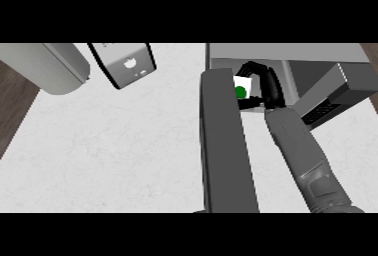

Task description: Pick up the milk, place it into the microwave and close the microwave

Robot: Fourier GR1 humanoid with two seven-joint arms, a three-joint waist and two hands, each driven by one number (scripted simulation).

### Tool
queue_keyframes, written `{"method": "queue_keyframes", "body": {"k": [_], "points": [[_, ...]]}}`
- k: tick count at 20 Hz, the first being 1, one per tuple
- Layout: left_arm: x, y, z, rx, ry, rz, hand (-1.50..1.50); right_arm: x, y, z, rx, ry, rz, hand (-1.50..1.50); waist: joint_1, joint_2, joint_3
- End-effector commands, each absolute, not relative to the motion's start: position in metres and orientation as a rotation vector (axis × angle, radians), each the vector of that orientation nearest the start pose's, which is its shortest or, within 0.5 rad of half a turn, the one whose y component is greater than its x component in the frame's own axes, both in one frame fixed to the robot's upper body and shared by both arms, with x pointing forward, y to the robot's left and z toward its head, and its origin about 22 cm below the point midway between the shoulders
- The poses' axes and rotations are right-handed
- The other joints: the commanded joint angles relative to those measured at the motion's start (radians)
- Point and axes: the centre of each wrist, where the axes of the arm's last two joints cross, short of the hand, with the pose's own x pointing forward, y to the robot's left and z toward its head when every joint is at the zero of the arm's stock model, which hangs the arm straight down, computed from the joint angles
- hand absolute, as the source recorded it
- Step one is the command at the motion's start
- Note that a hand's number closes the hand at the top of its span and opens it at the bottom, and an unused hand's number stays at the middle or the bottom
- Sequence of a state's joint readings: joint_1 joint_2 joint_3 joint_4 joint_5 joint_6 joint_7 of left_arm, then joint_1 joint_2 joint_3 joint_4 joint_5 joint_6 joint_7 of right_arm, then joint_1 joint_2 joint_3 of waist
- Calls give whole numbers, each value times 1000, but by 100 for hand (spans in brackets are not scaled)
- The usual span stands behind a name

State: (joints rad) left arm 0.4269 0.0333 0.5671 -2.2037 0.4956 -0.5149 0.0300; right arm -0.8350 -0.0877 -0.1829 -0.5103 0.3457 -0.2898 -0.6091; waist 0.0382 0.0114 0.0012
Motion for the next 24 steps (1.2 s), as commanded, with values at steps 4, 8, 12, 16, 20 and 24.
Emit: {"method": "queue_keyframes", "body": {"k": [4, 8, 12, 16, 20, 24], "points": [[91, 363, 95, 3, -1936, 33, -150, 431, -200, 22, -555, -1885, 403, 150, 45, 21, 1], [99, 368, 88, -11, -1944, 27, -150, 437, -204, 31, -629, -1894, 381, 150, 55, 27, 1], [103, 351, 94, -18, -1956, 24, -150, 444, -221, 48, -815, -1924, 375, 150, 65, 31, 2], [108, 354, 96, -29, -1954, 4, -150, 441, -220, 38, -907, -1950, 447, 150, 75, 36, 2], [115, 353, 97, -37, -1948, -6, -150, 437, -233, 32, -996, -1922, 490, 150, 89, 50, 3], [114, 357, 95, -45, -1956, -15, -150, 432, -255, 26, -1108, -1796, 480, 150, 109, 55, 2]]}}
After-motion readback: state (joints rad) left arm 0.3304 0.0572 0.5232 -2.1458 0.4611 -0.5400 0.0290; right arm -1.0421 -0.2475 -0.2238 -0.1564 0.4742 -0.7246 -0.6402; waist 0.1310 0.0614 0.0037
